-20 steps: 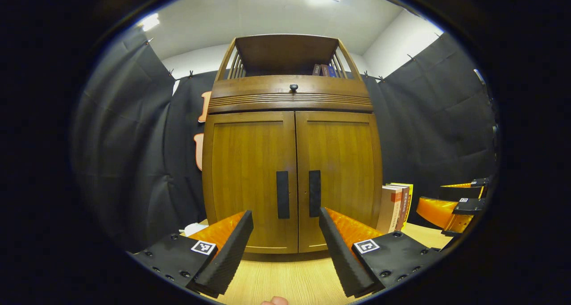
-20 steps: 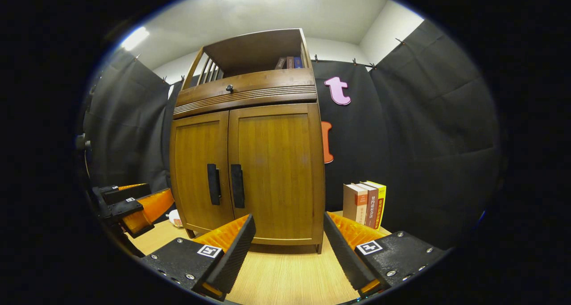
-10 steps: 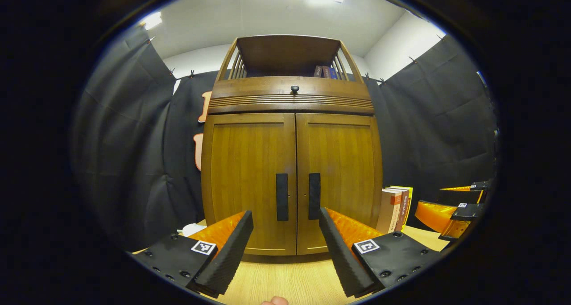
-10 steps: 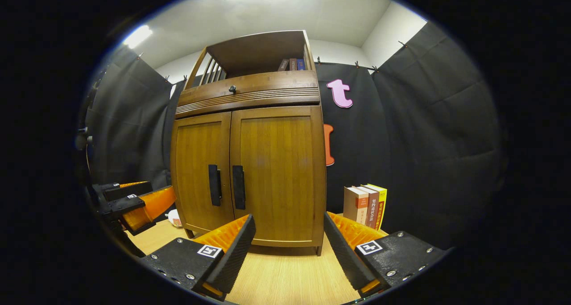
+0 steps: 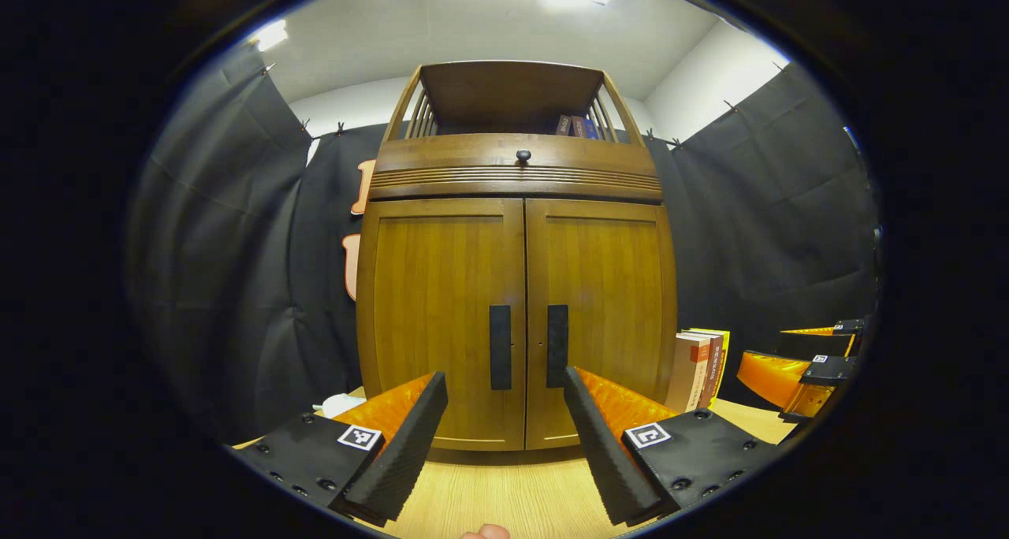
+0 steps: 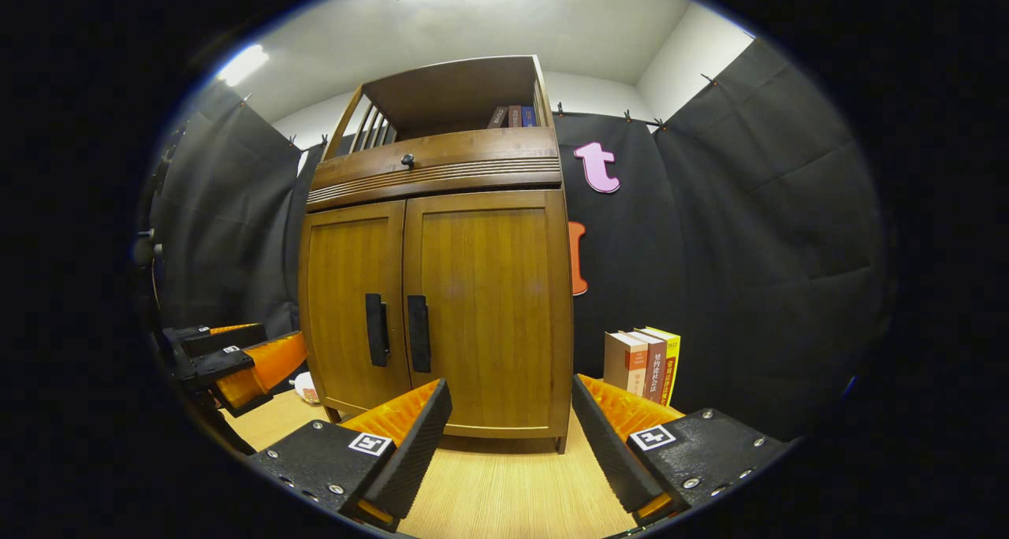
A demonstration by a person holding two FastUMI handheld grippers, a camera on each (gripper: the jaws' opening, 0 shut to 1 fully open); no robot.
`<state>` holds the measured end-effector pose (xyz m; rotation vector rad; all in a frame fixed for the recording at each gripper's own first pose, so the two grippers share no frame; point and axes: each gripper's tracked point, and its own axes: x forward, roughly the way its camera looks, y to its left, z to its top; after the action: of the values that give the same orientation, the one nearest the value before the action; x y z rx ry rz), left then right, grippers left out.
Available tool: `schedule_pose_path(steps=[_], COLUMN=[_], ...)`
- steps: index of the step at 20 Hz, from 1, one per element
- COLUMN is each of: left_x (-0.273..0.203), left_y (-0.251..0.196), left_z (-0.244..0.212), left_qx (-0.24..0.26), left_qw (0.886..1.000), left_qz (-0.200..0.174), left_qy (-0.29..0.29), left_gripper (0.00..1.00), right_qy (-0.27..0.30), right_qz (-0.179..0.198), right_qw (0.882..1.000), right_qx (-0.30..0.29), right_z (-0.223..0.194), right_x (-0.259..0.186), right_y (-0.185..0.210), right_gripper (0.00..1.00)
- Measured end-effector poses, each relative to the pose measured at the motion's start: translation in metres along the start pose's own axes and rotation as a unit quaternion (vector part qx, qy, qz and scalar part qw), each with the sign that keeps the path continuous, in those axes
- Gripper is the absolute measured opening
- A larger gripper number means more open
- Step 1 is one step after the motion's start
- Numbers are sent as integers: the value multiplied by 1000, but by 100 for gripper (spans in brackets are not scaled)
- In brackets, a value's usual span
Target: Open the right door of the double-door shoe cabinet with the right hand, and open the left door with the left hand.
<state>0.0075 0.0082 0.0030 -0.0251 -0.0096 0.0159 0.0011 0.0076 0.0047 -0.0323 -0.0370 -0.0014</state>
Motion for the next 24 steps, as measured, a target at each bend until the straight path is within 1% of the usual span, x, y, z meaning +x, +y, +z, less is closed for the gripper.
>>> schedule_pose_path(steps=[8,10,11,15,20,23,24], left_x=[-4,-6,-5,-6,-7,-10,-11], left_y=[14,18,20,25,27,30,31], left_z=[0,-1,-1,-5,-8,-8,-8], left_qx=[-4,-4,-6,-11,-20,-18,-18], left_qw=[1000,1000,1000,1000,999,999,999], left_qz=[16,21,23,27,29,32,34], left_qy=[1,1,0,4,10,9,9], left_gripper=[98,95,96,95,94,96,94], right_qy=[-5,-7,-9,-16,-53,-74,-73], right_qz=[2,3,3,2,11,16,14], right_qw=[1000,1000,1000,1000,997,996,996], right_qx=[-12,-14,-16,-23,-50,-52,-50], right_z=[0,2,3,7,42,62,65], right_x=[3,4,4,8,27,45,53], right_y=[5,6,6,5,7,9,10], right_gripper=[94,94,94,94,94,94,94])
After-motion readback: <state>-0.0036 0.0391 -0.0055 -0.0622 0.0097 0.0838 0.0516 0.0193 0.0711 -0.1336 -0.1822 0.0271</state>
